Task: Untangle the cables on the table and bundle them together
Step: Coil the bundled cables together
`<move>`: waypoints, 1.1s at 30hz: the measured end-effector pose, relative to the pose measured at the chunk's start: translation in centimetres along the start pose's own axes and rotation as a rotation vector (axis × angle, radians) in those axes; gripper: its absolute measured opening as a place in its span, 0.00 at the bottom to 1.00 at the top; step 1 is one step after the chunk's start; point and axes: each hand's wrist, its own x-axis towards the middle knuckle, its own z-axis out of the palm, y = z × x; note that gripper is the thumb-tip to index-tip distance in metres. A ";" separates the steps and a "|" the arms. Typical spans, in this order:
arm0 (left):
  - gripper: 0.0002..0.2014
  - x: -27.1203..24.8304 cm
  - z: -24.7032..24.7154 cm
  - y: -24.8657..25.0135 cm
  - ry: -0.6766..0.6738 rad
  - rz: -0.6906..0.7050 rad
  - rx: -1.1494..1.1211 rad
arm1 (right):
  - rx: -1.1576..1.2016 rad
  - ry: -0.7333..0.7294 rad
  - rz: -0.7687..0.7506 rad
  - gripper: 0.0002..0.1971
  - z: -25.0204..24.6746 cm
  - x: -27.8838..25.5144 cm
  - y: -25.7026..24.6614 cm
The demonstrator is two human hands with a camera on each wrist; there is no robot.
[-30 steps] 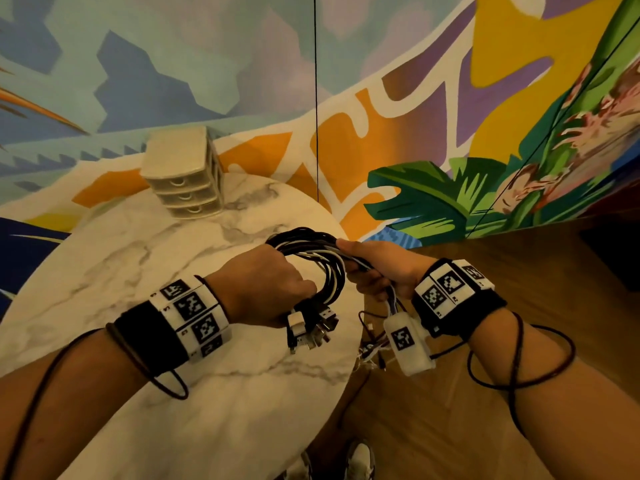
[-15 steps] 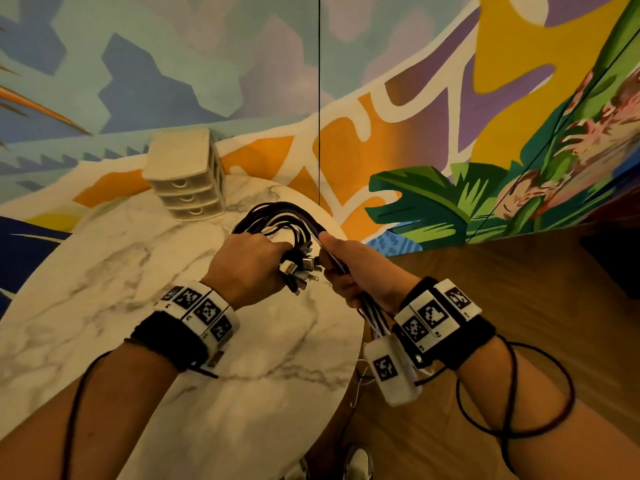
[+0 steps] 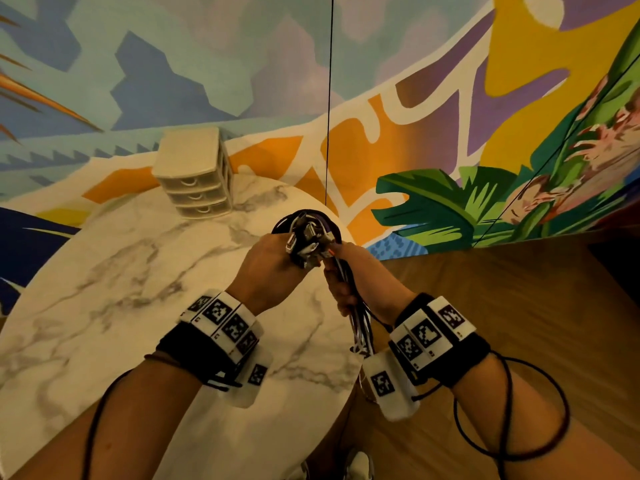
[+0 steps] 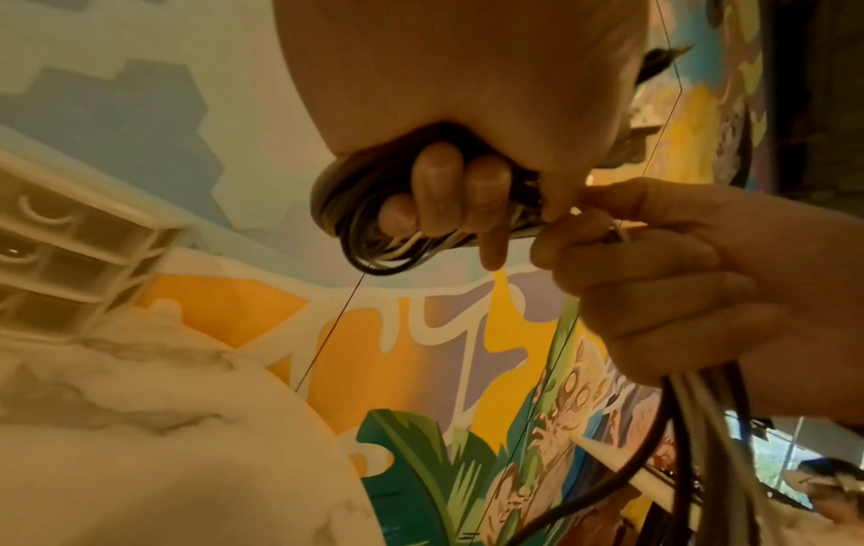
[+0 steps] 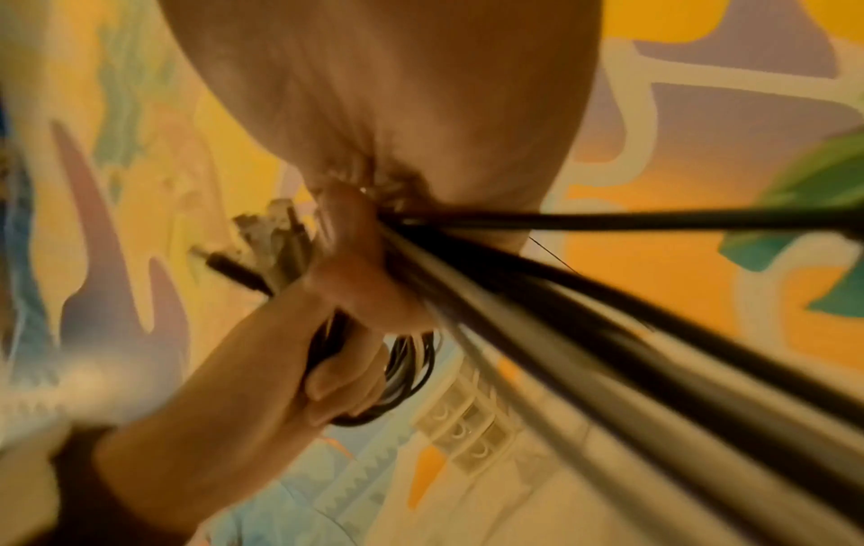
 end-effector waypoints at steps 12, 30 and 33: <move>0.15 -0.3 1.1 0.5 -0.233 -0.173 -0.420 | -0.209 0.023 -0.030 0.12 -0.1 -0.4 0.2; 0.22 0.4 2.2 0.5 -0.036 -0.401 -1.274 | -0.516 -0.164 0.065 0.19 2.7 0.5 3.0; 0.25 0.3 1.6 0.6 -0.089 -0.345 -1.341 | -0.643 -0.215 0.183 0.12 2.5 1.2 4.1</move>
